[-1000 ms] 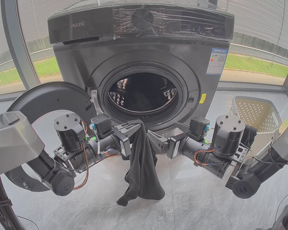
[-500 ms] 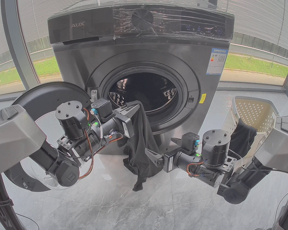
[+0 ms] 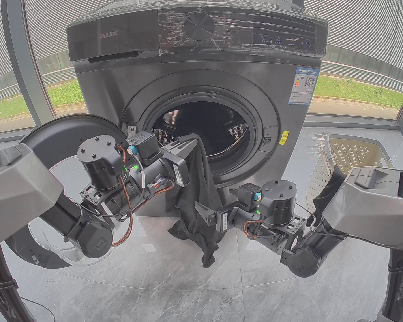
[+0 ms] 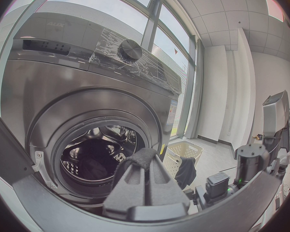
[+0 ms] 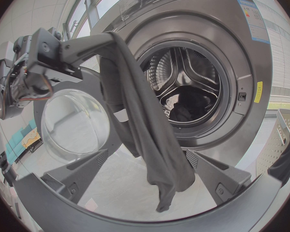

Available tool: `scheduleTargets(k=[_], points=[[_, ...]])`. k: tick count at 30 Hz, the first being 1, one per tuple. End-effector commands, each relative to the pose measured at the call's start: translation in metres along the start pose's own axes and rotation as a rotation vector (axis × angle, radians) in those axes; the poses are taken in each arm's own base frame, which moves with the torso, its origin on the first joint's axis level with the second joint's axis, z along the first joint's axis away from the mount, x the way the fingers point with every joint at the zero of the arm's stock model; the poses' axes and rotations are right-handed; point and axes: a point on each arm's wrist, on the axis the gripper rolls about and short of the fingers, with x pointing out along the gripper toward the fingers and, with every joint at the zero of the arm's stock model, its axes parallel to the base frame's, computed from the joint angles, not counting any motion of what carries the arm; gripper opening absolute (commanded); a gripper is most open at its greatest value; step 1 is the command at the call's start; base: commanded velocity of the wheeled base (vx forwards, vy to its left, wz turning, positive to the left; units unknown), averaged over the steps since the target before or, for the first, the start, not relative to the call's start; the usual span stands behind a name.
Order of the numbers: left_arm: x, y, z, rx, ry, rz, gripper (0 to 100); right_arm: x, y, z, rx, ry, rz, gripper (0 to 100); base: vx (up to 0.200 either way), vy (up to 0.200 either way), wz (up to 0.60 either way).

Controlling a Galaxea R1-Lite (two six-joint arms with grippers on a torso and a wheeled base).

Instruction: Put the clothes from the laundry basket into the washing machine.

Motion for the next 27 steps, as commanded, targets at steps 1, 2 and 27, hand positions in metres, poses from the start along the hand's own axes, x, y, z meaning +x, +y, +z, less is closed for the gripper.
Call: scheduleTargets(k=[1,2,27], points=[[-0.001,-0.001,0.004,0.001,-0.011,-0.003,0,0.017,-0.011,-0.013,-0.002,0.007,-0.028,100,0.000,0.000,0.00],[-0.001,-0.002,0.005,0.001,-0.014,-0.004,0,0.021,-0.013,-0.011,0.000,-0.006,-0.031,100,0.000,0.000,0.00],[-0.013,0.017,-0.011,-0.016,0.044,0.056,0,-0.017,-0.010,0.036,-0.010,-0.126,-0.018,0,0.000,0.000,0.00]])
